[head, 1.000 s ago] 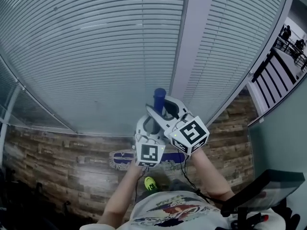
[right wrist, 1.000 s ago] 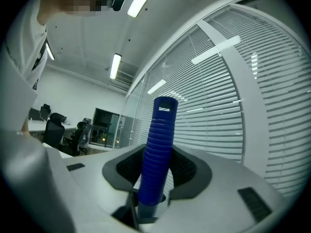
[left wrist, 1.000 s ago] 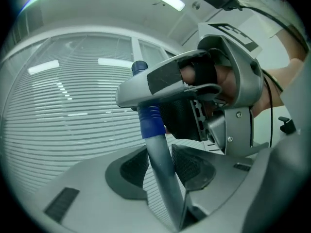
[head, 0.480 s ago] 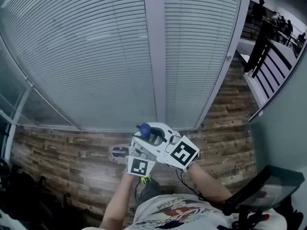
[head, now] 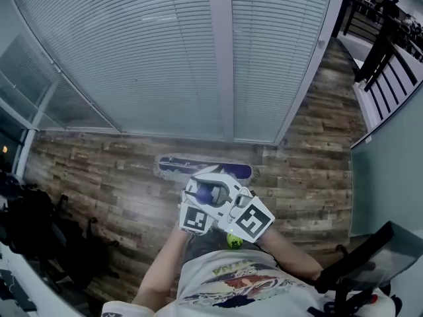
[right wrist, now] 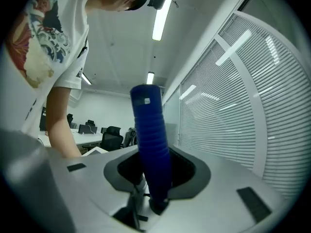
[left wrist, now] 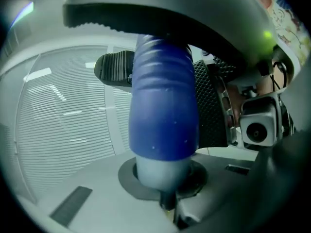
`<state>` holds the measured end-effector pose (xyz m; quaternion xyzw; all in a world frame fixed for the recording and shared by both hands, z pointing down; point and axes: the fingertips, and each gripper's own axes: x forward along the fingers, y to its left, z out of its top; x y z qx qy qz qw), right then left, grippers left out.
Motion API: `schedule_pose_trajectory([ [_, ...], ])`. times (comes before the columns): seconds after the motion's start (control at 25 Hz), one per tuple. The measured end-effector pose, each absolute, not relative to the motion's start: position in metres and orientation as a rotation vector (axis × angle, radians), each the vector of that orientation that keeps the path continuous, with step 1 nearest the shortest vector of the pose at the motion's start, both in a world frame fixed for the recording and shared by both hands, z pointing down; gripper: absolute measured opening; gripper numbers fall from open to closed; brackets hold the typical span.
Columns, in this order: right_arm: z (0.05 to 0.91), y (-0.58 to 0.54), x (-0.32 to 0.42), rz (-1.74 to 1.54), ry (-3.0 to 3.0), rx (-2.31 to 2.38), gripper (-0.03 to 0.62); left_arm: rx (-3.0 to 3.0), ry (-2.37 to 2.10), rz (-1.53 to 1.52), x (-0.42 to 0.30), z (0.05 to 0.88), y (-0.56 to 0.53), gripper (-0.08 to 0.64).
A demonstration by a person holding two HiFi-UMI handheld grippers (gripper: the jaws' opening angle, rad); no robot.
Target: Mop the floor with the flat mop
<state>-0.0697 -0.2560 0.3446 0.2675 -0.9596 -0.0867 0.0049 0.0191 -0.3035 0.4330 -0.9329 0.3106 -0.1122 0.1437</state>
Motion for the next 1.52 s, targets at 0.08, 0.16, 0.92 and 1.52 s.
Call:
schedule_pose_trajectory([
  [0.08, 0.354, -0.235, -0.068, -0.24, -3.002, 0.817, 0.124, -2.669, 0.881, -0.445, 0.019, 0.443, -0.283, 0.011],
  [0.16, 0.362, -0.215, -0.068, -0.228, -3.001, 0.796, 0.126, -2.652, 0.905, -0.467, 0.017, 0.451, -0.267, 0.012],
  [0.92, 0.412, -0.006, -0.177, -0.201, -2.972, 0.55, 0.16, -2.612, 0.967, -0.314, -0.079, 0.493, -0.069, 0.012],
  [1.52, 0.397, 0.173, -0.156, -0.247, -3.04, 0.498, 0.16, -2.635, 1.088, -0.312, -0.061, 0.481, 0.104, 0.013],
])
